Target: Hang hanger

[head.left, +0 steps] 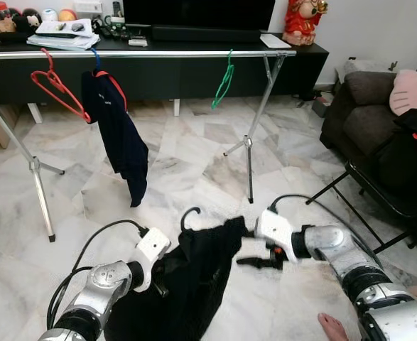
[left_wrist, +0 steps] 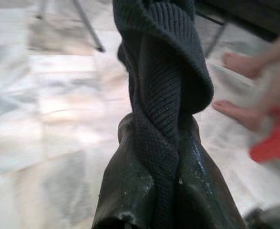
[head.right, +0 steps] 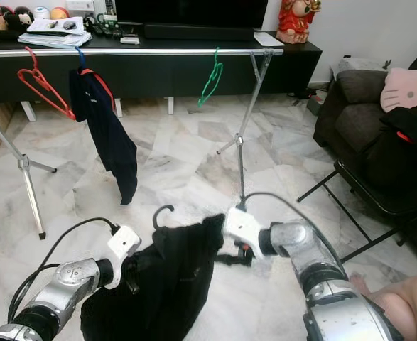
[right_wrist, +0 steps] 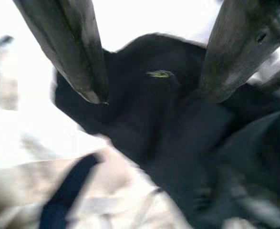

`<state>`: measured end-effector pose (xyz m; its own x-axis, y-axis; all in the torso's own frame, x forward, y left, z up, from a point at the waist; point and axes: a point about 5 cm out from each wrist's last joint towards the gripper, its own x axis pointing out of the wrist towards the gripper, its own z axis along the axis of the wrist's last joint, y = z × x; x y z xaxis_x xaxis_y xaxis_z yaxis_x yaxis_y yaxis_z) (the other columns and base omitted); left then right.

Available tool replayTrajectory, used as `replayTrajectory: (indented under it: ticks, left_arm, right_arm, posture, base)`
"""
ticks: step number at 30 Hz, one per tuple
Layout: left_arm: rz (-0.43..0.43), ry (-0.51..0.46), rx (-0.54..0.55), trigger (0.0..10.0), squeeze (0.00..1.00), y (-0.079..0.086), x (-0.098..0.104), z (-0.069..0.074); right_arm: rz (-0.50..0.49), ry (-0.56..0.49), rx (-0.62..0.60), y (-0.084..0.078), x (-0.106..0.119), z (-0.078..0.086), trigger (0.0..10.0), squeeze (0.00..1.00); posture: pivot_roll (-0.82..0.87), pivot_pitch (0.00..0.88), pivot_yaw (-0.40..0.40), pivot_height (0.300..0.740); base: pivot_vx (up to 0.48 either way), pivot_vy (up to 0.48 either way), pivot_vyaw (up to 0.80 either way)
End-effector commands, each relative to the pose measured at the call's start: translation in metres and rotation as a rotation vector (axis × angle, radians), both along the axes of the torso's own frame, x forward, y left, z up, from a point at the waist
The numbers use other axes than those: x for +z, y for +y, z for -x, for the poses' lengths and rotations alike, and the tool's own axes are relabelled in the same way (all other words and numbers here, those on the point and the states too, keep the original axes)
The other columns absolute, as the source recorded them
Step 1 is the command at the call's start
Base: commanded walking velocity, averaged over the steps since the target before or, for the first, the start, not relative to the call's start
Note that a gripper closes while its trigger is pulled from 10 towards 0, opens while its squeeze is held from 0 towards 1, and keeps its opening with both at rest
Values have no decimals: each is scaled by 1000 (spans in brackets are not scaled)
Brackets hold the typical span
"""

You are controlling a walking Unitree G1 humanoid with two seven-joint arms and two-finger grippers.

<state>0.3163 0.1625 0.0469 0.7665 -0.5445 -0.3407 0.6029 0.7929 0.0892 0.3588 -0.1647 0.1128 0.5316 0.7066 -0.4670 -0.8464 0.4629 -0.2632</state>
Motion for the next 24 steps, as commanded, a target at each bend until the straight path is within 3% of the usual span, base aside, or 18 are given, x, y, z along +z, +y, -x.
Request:
replayTrajectory:
  ticks: [1, 3, 6, 9, 10, 11, 12, 13, 14, 19, 20, 24]
  left_arm:
    - [-20, -59, 114, 0, 0, 9, 2, -3]
    - [-28, -71, 141, 0, 0, 11, 1, -2]
    - [-37, -100, 204, 0, 0, 17, -2, 2]
    - [-40, -119, 244, 0, 0, 22, -2, 4]
    - [-57, -141, 297, 0, 0, 28, -2, 4]
    - [-65, -150, 326, 627, 0, 32, -1, 4]
    - [-67, -158, 352, 2549, 0, 35, 0, 3]
    - [-67, -158, 352, 2549, 0, 35, 0, 3]
    - [-70, -171, 388, 10000, 0, 40, 1, 3]
    - [-43, -181, 430, 10000, 0, 46, 2, 5]
    - [-25, -191, 460, 10000, 0, 50, 3, 6]
    - [12, -191, 501, 10000, 0, 56, 4, 7]
  right_arm:
    - [-123, -59, -201, -15, 3, -4, 10000, 1000]
    - [-164, -66, -248, -18, 1, -4, 10000, 1000]
    - [-394, -58, -457, -30, -11, 3, 10000, 969]
    - [-451, -29, -554, -35, -28, 13, 10000, 914]
    - [-453, 11, -633, -38, -48, 25, 10000, 0]
    - [-444, 40, -668, -38, -60, 33, 10000, 0]
    - [-430, 75, -701, -38, -71, 40, 10000, 0]
    - [-430, 75, -701, -38, -71, 40, 10000, 0]
    - [-392, 145, -757, -36, -94, 57, 10000, 0]
    - [-336, 287, -885, -28, -132, 90, 10000, 0]
    - [-323, 333, -962, -27, -144, 102, 10000, 0]
    - [-331, 373, -1062, -28, -152, 110, 10000, 0]
  posture:
    - [-18, 99, -119, 740]
    - [-17, 100, -116, 740]
    - [-18, 103, -104, 740]
    - [-24, 100, -97, 740]
    - [-24, 94, -89, 740]
    - [-26, 93, -87, 740]
    - [-28, 87, -81, 740]
    - [-28, 87, -81, 740]
    - [-29, 80, -73, 740]
    - [-25, 50, -49, 740]
    - [-24, 39, -41, 740]
    - [-27, 19, -32, 740]
  base:
    - [0, 0, 0]
    - [0, 0, 0]
    - [0, 0, 0]
    - [0, 0, 0]
    - [0, 0, 0]
    - [0, 0, 0]
    - [0, 0, 0]
    - [0, 0, 0]
    - [0, 0, 0]
    - [0, 0, 0]
    - [0, 0, 0]
    - [0, 0, 0]
